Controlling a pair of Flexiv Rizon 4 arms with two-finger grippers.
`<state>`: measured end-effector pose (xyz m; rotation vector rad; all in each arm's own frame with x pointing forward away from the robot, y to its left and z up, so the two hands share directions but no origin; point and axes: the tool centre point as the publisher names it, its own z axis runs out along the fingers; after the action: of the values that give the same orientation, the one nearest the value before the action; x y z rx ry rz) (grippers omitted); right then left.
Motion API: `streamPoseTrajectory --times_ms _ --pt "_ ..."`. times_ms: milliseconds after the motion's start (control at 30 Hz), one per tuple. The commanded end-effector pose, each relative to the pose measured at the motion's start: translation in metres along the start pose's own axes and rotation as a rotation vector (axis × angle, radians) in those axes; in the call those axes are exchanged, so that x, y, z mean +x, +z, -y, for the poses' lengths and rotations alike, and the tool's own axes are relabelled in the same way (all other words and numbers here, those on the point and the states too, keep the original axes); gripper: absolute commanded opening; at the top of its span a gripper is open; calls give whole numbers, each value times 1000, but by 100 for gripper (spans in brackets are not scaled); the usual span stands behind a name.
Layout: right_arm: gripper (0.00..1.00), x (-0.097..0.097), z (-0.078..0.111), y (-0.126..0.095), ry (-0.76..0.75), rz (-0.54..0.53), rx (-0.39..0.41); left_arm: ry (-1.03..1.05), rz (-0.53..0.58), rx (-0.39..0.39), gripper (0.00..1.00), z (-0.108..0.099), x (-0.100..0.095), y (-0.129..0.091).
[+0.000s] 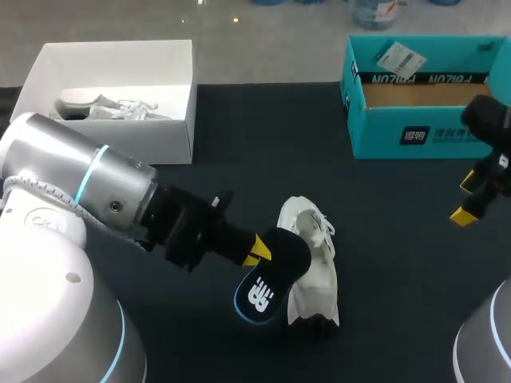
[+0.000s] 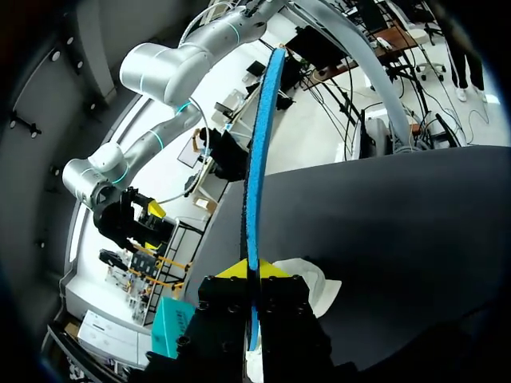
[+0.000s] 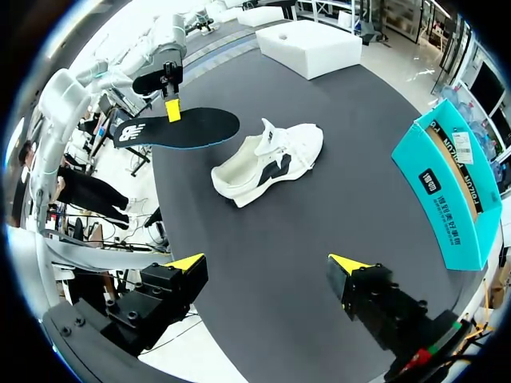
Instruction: Take the shoe out of the shoebox, open the shoe tongue, remove and reinsert the insole, then place the shoe into the shoebox
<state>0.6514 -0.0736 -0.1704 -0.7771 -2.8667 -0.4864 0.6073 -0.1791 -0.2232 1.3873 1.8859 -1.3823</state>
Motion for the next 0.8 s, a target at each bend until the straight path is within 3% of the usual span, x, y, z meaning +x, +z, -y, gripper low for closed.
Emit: streamPoseTrajectory --times_ms 33,267,633,800 --pt "100 -1 -1 1 1 -1 3 1 1 -4 0 1 1 0" --pt "100 -1 -1 1 1 -1 3 7 -6 -10 0 4 2 1" --pt "100 -1 -1 1 1 -1 3 -93 -38 18 0 31 34 21" --pt "100 -1 -1 1 1 -1 3 -109 -46 0 0 27 42 28"
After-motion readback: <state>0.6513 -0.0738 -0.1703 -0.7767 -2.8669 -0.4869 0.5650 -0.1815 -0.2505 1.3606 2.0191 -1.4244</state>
